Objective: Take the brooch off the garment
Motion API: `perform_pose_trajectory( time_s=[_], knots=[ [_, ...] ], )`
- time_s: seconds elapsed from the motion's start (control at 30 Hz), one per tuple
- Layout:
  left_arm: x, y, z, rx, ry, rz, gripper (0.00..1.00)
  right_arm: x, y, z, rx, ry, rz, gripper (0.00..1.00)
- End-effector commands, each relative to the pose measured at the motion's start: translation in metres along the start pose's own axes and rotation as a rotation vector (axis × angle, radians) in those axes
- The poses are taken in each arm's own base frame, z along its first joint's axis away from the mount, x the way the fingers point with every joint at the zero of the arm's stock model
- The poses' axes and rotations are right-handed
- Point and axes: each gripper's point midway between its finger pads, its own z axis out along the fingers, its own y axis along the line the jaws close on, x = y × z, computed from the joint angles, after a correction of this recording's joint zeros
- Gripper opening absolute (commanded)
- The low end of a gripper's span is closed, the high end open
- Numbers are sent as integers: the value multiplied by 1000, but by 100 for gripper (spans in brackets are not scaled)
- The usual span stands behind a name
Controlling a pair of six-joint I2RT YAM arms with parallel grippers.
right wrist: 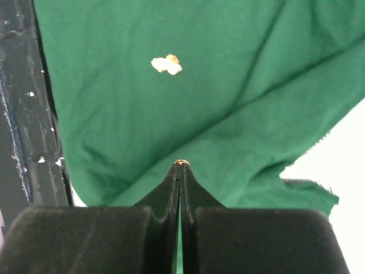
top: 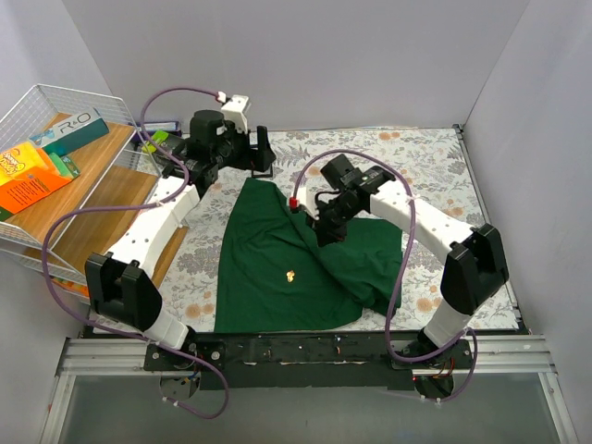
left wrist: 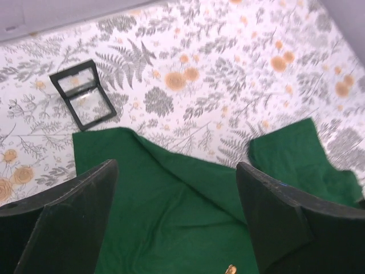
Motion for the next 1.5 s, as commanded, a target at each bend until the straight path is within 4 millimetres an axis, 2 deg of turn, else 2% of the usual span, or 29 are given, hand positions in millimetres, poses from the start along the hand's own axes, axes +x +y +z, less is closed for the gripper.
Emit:
perform_pose_trajectory(
  time_s=[0.0, 0.13, 0.2, 0.27, 0.43, 0.6, 0.67, 0.8, 1.1, 1.47],
  knots=[
    [-56, -8, -23, 51, -124, -86, 84, -16, 22, 19, -45, 13, -74, 1],
    [-81, -8, -30, 45, -179, -56, 84, -14, 22, 40, -2, 69, -117, 1],
    [-87, -10, -31, 49, -189, -36, 84, -16, 25, 54, 6, 97, -158, 1],
    [-92, -11, -35, 53, -199, -22, 84, -13, 21, 61, 40, 145, -188, 1],
    [-103, -14, -41, 62, -229, -4, 84, -20, 19, 81, 65, 179, -240, 1],
    [-103, -15, -43, 65, -232, 6, 84, -24, 27, 102, 29, 193, -257, 1],
    [-102, -16, -43, 69, -229, 5, 84, -31, 29, 105, 15, 182, -264, 1],
    [-97, -17, -42, 76, -219, -2, 84, -31, 33, 118, -10, 193, -274, 1],
    [-96, -20, -40, 98, -214, -9, 84, -29, 39, 131, -45, 198, -262, 1],
    [-93, -19, -36, 100, -203, -12, 84, -28, 36, 144, -57, 209, -243, 1]
  ],
)
